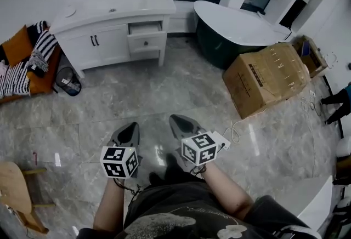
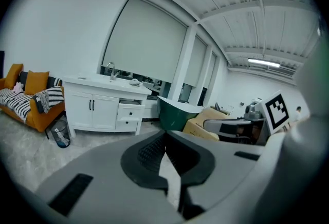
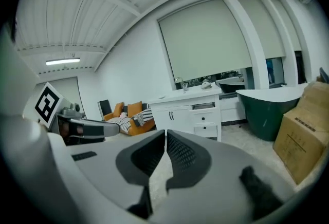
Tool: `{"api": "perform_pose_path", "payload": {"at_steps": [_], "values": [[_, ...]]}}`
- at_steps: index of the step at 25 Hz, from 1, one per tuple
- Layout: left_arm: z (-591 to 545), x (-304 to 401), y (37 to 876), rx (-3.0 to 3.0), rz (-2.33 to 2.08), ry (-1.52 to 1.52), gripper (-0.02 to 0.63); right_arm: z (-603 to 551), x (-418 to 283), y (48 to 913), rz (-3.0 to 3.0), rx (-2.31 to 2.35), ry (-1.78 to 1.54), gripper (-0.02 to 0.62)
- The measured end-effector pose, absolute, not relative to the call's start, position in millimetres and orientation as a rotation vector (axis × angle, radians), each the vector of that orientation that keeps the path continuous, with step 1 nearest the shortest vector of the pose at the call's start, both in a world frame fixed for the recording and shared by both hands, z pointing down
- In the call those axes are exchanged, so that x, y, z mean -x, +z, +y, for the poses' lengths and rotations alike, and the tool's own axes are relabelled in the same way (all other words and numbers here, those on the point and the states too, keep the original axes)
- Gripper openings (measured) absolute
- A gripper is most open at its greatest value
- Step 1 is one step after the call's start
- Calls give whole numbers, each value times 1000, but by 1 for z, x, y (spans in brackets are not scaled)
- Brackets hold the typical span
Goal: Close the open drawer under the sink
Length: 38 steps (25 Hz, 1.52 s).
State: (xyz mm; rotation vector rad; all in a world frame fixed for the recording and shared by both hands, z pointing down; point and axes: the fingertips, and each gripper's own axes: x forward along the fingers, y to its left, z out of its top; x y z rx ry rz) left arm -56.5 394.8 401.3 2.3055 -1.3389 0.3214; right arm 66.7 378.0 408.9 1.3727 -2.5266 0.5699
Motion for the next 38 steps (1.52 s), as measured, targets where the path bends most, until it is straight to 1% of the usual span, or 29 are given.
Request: {"api": "perform_pose_path", "payload": {"at_steps": [7, 13, 18, 29, 38], "values": [[405, 69, 408, -2284, -1346, 309, 15, 385, -69, 415, -2534, -1409, 633, 32], [384, 71, 420, -2242, -1374, 319, 15, 357, -73, 429, -2537, -1398, 675, 32], [341, 68, 424, -2222, -1408, 336, 15, 300, -75, 445, -2547, -1357, 714, 32], [181, 59, 431, -2091, -1547, 334, 15, 133, -103, 455, -2556, -1259, 757, 32], [126, 72, 429, -2014, -1648, 306, 15, 69, -107, 472, -2556, -1189, 786, 32]]}}
